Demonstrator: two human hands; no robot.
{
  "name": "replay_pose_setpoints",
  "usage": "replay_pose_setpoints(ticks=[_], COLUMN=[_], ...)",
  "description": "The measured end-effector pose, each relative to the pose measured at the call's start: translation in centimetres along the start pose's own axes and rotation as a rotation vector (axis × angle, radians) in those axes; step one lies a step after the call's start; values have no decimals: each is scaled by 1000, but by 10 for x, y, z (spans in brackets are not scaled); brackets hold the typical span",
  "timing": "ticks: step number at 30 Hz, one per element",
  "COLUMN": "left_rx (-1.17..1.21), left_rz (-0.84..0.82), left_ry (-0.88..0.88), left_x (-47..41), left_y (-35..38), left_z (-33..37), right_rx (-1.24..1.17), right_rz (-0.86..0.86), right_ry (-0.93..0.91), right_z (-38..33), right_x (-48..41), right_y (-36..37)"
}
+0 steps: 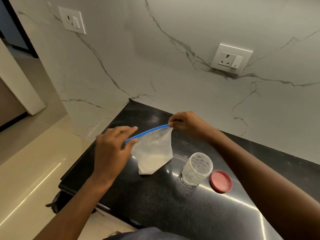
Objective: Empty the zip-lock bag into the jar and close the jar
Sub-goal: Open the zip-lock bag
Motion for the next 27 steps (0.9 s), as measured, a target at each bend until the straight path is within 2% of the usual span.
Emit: replay_pose_setpoints(ticks=[2, 5, 11, 17, 22, 27], left_rx=[-128, -177, -85, -216, -118, -107], left_rz=[-42, -111, -85, -72, -134, -202], left_ry=[172, 215, 121, 169, 7, -62], left_x=[-9, -19, -33, -36, -36, -36], left_y=[10, 28, 38, 37, 42, 48], left_z=[23, 47, 46, 35, 25, 20], right_rx=[-46, -93, -139, -171, -177, -137], right_rz=[43, 91, 161, 208, 232, 226], right_ry=[1, 21, 60, 114, 121, 111], right_z=[-1, -1, -2, -3, -6, -9], right_x=[6, 12, 21, 25, 25, 22], right_y=[5, 10, 15, 20, 26, 33])
Point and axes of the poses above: each hand's wrist, its own x-axis away from the middle knuckle, its own y-axis out of the palm, z = x × y, the point moved 2 cm from there along -x, towards the middle knuckle, and after that the axes turned 9 degrees about -y, right-handed, at the moved point
